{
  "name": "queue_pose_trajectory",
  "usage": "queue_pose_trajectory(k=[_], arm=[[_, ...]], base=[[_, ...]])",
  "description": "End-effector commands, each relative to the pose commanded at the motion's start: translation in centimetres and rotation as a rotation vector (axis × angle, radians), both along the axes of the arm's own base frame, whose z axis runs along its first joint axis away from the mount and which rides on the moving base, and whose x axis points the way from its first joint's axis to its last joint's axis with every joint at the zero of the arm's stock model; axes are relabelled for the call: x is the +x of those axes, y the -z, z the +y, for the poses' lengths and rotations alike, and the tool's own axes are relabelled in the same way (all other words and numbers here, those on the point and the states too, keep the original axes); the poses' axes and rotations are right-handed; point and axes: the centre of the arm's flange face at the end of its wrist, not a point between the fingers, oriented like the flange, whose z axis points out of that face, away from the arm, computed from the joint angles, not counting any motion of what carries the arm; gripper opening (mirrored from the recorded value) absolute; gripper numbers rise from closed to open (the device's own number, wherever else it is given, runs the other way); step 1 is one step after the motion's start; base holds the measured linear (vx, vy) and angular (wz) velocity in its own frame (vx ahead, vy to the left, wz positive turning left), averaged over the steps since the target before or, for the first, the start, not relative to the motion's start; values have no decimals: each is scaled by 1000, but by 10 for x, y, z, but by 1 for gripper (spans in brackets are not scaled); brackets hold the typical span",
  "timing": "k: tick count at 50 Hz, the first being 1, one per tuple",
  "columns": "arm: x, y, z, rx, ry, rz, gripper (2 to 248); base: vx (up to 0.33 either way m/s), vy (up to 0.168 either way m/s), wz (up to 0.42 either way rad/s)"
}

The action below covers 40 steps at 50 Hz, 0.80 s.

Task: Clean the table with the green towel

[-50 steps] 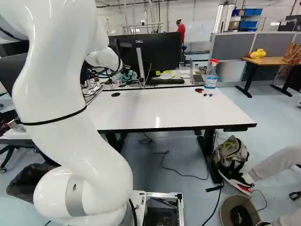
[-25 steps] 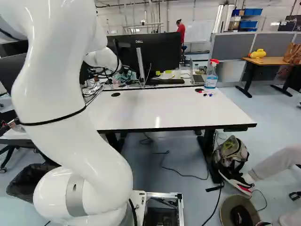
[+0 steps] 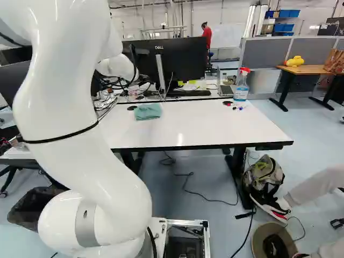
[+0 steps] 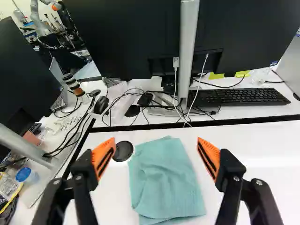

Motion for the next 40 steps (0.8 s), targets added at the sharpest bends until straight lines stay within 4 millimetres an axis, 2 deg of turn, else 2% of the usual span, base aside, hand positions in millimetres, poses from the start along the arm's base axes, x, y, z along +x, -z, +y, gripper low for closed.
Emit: queue_pose_trajectory(k=[3, 4, 27, 40], arm=[[0, 0, 0, 0, 0, 0, 233], [0, 0, 0, 0, 0, 0, 247], [-1, 0, -1, 0, 1, 0, 247], [-15, -1, -15, -1, 21, 5, 247]], base=[[0, 0, 0], [0, 0, 0], [0, 0, 0], [0, 0, 0]])
